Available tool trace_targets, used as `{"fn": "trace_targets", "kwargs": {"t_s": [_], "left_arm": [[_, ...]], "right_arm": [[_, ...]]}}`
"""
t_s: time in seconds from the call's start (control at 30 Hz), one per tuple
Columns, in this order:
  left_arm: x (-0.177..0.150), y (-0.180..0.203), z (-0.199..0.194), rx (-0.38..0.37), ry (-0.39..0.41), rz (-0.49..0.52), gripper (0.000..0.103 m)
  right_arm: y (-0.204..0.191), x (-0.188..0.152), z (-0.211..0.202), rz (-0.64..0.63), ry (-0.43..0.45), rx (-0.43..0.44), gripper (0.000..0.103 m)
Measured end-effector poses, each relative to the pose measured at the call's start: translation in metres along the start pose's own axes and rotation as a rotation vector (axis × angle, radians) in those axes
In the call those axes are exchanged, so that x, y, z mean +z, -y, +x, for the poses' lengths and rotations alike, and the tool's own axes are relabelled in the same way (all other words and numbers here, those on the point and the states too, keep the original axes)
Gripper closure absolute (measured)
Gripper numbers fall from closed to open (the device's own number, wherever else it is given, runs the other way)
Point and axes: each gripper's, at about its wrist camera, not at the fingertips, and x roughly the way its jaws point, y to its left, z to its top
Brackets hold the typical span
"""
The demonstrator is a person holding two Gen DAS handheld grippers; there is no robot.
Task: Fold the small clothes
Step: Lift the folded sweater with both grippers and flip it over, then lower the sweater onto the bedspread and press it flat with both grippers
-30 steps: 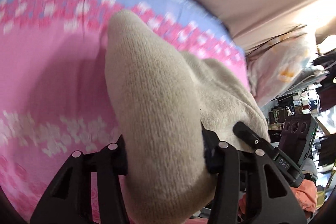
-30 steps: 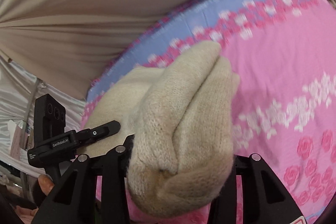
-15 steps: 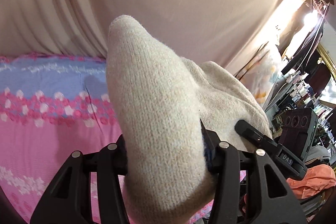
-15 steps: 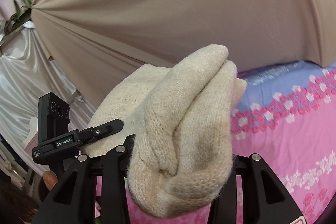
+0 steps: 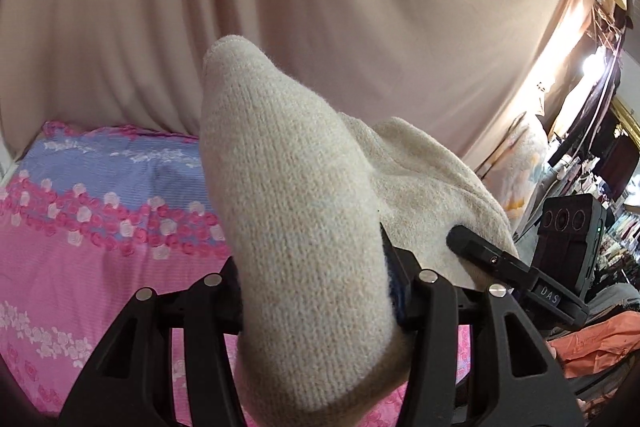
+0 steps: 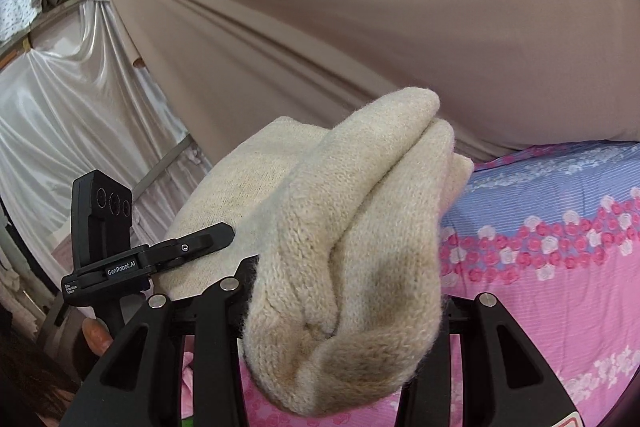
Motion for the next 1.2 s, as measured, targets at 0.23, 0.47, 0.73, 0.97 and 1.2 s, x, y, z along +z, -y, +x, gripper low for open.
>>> {"fn": "trace_targets", "kwargs": {"t_s": [0.23, 0.47, 0.73, 0.97, 1.2], "left_arm": [[-0.002, -0.047, -0.009, 0.036, -0.026, -0.016, 0.053], [-0.080, -0.128, 0.053, 0.298, -0.147, -0.066, 0.015], [-0.167, -0.171, 0.068, 0.412, -0.295, -0.220, 0.026], [-0.148, -0.110, 0.097, 0.407, -0.304, -0.056, 0.016], [-0.190, -0.177, 0.110, 0.255, -0.391, -0.480, 0.014]], "right_arm": [[-0.020, -0.016, 0.041, -0.020, -0.039, -0.028, 0.063], [0.038, -0.124, 0.120, 0.030, -0.244, -0.228, 0.046], [0.075, -0.197, 0.089, 0.160, -0.344, -0.362, 0.071], [0.050, -0.164, 0.147, 0.027, -0.399, -0.394, 0.074], [0.107, -0.167, 0.146, 0.162, -0.429, -0.395, 0.025]]}}
